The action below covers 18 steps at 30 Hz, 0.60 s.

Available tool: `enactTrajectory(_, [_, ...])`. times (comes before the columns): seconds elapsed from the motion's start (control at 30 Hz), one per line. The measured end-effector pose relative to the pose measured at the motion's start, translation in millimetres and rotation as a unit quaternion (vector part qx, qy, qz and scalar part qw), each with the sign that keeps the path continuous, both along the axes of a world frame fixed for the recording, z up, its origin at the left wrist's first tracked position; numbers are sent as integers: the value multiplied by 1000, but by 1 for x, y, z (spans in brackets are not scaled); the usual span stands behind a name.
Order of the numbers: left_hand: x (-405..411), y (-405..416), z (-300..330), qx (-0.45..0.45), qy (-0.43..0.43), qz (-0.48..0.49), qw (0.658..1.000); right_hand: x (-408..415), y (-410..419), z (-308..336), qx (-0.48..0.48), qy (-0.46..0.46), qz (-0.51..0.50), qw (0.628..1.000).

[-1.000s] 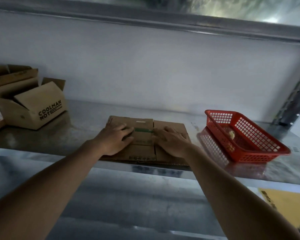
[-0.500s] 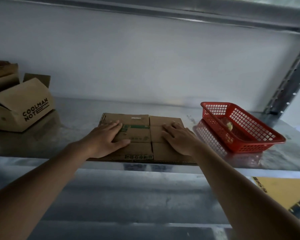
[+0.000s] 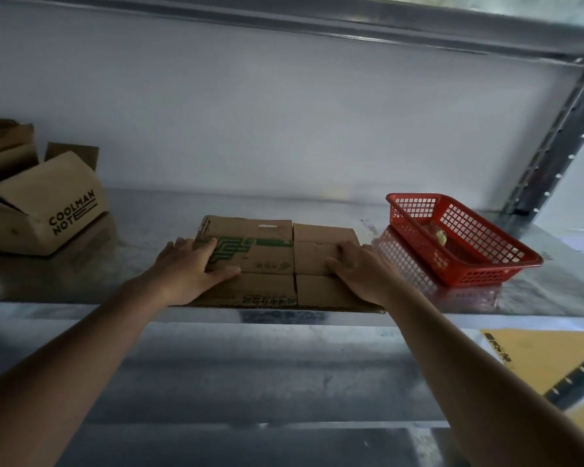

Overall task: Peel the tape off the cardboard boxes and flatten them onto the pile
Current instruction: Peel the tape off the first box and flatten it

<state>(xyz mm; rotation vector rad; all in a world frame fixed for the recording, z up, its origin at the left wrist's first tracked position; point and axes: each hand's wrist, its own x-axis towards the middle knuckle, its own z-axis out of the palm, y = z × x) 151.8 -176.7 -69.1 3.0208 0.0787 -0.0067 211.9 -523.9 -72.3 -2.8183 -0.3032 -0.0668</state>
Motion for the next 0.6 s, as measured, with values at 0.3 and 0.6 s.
enactTrajectory(0.3, [-13,-11,15,-142,-50,67,986,-17,-13,16,228,-100,-16,968])
enactTrajectory(0.6, [-39,-21,27,-187,-76,28,979,-90,-20,23,240,-117,-34,963])
